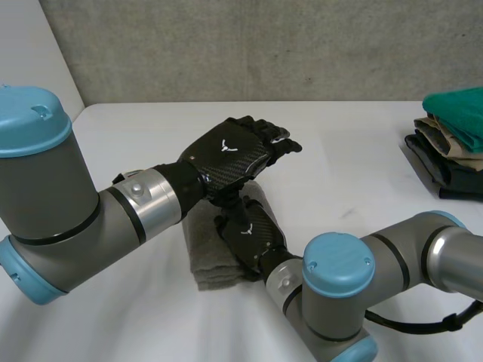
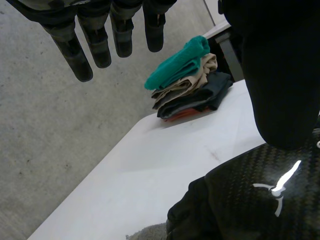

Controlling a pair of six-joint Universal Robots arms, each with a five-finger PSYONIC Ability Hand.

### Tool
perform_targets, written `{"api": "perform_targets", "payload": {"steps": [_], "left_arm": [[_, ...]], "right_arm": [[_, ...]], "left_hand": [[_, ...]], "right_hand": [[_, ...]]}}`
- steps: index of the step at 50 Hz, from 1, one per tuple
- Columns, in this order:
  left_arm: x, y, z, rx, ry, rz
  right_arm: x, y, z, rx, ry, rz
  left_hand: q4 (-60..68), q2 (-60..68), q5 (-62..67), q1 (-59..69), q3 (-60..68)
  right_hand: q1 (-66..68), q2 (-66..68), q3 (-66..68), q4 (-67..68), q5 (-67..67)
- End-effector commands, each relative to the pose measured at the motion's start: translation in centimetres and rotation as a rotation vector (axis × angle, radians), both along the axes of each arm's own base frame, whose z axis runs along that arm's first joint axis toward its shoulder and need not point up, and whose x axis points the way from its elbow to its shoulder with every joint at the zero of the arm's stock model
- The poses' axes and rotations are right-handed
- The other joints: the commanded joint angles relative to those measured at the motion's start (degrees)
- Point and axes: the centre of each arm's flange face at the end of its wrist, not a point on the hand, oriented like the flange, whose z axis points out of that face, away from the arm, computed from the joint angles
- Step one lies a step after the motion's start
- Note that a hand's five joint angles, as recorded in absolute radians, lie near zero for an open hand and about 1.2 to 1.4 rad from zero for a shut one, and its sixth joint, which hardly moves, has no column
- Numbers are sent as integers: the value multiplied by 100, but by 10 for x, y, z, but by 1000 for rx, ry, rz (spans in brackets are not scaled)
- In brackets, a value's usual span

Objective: Fold the laundry.

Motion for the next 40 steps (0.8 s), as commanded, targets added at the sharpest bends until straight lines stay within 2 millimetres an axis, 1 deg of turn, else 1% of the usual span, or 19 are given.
{"api": "perform_targets", "payload": {"steps": [1, 6, 9, 10, 11, 12, 15, 20, 24, 29, 32, 36, 37, 39, 40], "left_arm": [[0, -1, 0, -2, -1, 4], [1, -1, 4, -13, 8, 6], [1, -1, 8, -20, 14, 9], [1, -1, 8, -20, 14, 9], [1, -1, 8, -20, 14, 9], [1, -1, 8, -20, 14, 9], [2, 0, 8, -16, 14, 9], [2, -1, 8, -16, 14, 12], [2, -1, 7, -15, 13, 11], [2, -1, 7, -13, 12, 9], [2, -1, 6, -12, 11, 11], [3, -2, 6, -12, 11, 14], [3, -2, 7, -13, 12, 15], [4, -4, 7, -15, 13, 20], [5, -6, 7, -13, 13, 26]], "right_arm": [[5, -5, 2, -11, -13, 0], [7, -8, 0, -11, -13, 0], [5, -6, -1, 4, -4, -4], [4, -5, -1, 6, -2, -4], [2, -2, -2, 18, 8, -3], [1, -1, -3, 22, 13, -3], [-5, 4, -2, 39, 29, -3], [-7, 3, 3, 34, 23, -6], [-4, -1, 4, 25, 12, -8], [4, -10, -2, 13, 7, -13], [7, -14, -3, 9, 2, -13], [12, -19, -2, -2, -8, -13], [14, -21, 0, -11, -17, -12], [15, -22, 1, -15, -23, -12], [16, -23, 1, -17, -26, -12]], "left_hand": [[41, 0, -80, 82, 19], [41, 0, -80, 82, 19], [41, 0, -80, 82, 19], [41, 0, -80, 82, 19], [41, 0, -80, 82, 19], [41, 0, -80, 82, 19], [58, 17, -63, 99, 36], [58, 17, -63, 99, 36], [58, 17, -63, 99, 36], [58, 17, -63, 99, 36], [58, 17, -63, 99, 36], [58, 17, -63, 99, 36], [58, 17, -63, 99, 36], [58, 17, -63, 99, 36], [74, 33, -46, 116, 53]], "right_hand": [[1066, 816, 806, 837, 824], [1101, 850, 841, 871, 859], [766, 515, 506, 536, 523], [548, 297, 288, 318, 306], [-353, -604, -613, -583, -596], [-489, -740, -749, -718, -731], [-489, -740, -749, -718, -731], [-489, -740, -749, -718, -731], [-489, -740, -749, -718, -731], [-489, -740, -749, -718, -731], [-179, -430, -439, -409, -421], [1249, 998, 989, 1019, 1006], [1852, 1601, 1592, 1622, 1609], [2410, 2159, 2150, 2180, 2167], [3062, 2811, 2802, 2833, 2820]]}}
